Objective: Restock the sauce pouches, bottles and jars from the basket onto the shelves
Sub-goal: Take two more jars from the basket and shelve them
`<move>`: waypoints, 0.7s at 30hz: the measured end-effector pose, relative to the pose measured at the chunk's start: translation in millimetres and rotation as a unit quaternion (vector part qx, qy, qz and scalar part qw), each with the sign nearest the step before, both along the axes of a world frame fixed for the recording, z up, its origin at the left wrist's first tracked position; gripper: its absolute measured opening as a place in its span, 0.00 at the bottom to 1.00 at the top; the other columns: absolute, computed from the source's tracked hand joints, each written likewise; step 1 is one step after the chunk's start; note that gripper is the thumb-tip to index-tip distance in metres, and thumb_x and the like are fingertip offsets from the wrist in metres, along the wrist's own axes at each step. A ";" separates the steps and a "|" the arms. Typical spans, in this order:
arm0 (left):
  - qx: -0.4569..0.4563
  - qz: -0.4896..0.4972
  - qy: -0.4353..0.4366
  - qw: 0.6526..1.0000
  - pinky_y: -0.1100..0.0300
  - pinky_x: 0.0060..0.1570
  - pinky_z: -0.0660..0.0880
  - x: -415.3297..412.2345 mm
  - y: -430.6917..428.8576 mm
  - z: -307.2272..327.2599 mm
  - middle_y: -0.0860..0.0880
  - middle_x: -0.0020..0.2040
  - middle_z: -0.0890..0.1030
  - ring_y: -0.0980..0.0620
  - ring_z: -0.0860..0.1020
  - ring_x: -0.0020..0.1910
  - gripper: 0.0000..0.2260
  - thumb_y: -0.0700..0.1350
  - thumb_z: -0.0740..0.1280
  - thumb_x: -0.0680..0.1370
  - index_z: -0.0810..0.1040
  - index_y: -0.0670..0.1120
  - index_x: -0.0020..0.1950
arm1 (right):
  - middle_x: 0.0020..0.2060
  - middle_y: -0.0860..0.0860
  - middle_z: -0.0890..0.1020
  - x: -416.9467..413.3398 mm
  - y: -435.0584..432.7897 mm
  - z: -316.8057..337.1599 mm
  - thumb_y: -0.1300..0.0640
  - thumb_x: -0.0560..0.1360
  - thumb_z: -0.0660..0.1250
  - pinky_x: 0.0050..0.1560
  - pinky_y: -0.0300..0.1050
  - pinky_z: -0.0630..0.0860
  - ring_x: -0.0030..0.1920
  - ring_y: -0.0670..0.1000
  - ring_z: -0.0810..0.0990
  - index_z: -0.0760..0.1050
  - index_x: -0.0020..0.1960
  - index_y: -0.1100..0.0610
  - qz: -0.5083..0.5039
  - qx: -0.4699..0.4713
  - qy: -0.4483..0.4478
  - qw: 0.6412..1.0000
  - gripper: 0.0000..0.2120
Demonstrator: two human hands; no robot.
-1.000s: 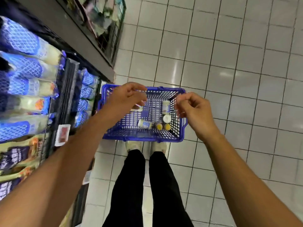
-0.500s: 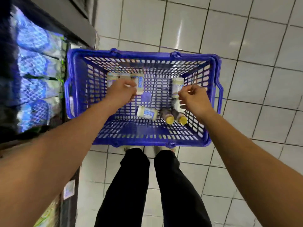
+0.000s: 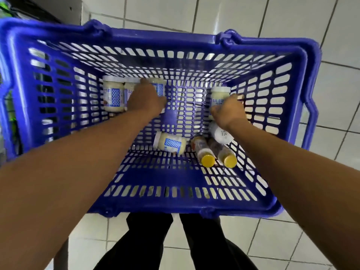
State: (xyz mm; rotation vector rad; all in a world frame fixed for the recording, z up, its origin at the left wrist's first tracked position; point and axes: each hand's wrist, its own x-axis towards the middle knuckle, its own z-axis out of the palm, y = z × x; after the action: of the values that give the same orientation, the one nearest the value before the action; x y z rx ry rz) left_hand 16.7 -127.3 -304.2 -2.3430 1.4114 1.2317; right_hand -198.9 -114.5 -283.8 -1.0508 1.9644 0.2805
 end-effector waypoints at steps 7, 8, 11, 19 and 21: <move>-0.006 0.006 0.016 1.000 0.46 0.59 0.72 -18.0 4.0 -22.4 0.38 0.71 0.69 0.36 0.72 0.66 0.38 0.53 0.74 0.75 0.57 0.39 0.74 | 0.67 0.63 0.73 8.1 -4.6 -29.3 0.52 0.77 0.72 0.61 0.51 0.72 0.66 0.63 0.74 0.58 0.73 0.64 -0.062 0.012 0.000 0.998 0.34; -0.005 0.006 0.023 1.000 0.47 0.57 0.72 -20.7 4.0 -25.3 0.38 0.72 0.68 0.36 0.72 0.67 0.39 0.53 0.74 0.75 0.56 0.39 0.75 | 0.66 0.63 0.74 8.2 -5.1 -32.1 0.52 0.76 0.72 0.61 0.52 0.73 0.65 0.63 0.75 0.57 0.73 0.63 -0.075 0.017 -0.003 0.997 0.35; 0.027 0.019 0.048 0.998 0.48 0.64 0.70 -26.1 2.3 -33.3 0.39 0.76 0.64 0.37 0.68 0.71 0.46 0.53 0.75 0.74 0.49 0.38 0.79 | 0.63 0.61 0.76 9.3 -6.1 -37.2 0.52 0.75 0.74 0.59 0.53 0.74 0.62 0.63 0.77 0.56 0.71 0.60 -0.095 0.015 -0.014 0.995 0.36; 0.054 0.052 0.079 0.994 0.57 0.48 0.69 -15.0 6.0 -31.4 0.42 0.65 0.75 0.43 0.75 0.61 0.40 0.53 0.76 0.72 0.60 0.38 0.74 | 0.59 0.59 0.78 -4.3 -5.2 -26.2 0.53 0.72 0.77 0.59 0.55 0.77 0.57 0.59 0.79 0.63 0.67 0.61 -0.085 -0.001 -0.063 0.994 0.33; 0.053 0.050 0.090 0.993 0.57 0.46 0.69 -11.8 10.7 -21.6 0.43 0.62 0.75 0.45 0.75 0.57 0.39 0.53 0.77 0.72 0.61 0.39 0.73 | 0.56 0.58 0.79 -7.3 -3.5 -17.0 0.53 0.72 0.77 0.58 0.56 0.77 0.55 0.59 0.80 0.63 0.65 0.61 -0.079 -0.021 -0.075 0.994 0.31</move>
State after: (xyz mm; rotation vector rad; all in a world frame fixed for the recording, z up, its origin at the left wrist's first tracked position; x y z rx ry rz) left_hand 4.8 -116.6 -325.9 -2.3059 1.2536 1.5410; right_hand -206.2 -118.0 -300.8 -0.9098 1.9121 0.0708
